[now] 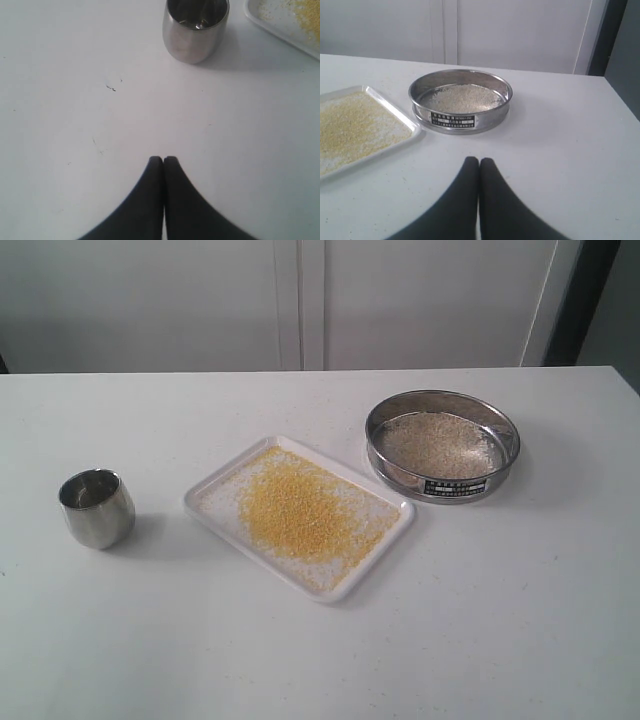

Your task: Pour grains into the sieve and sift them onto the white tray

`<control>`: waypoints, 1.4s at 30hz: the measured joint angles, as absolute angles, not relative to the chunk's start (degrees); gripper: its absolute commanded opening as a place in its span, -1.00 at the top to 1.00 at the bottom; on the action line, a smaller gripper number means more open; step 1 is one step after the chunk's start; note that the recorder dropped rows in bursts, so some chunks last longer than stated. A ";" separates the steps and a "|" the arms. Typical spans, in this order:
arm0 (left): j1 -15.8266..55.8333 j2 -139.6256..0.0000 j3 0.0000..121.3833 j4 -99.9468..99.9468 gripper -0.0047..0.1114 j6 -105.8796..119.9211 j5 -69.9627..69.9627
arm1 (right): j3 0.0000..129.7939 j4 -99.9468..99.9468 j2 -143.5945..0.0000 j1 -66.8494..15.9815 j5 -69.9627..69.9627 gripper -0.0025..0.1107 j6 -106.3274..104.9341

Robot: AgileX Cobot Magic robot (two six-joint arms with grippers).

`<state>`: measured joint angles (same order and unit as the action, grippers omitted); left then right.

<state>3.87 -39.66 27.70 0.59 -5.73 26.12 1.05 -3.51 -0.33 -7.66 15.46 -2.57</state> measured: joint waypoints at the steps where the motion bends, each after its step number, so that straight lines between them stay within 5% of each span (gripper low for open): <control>1: 3.87 -39.66 27.70 0.59 0.92 -5.73 26.12 | 0.54 -3.51 -0.33 -7.66 15.35 0.96 -2.57; 42: 3.87 -39.54 27.70 0.59 0.92 -5.48 26.12 | 0.40 -3.37 -0.33 -7.66 19.25 0.96 -5.04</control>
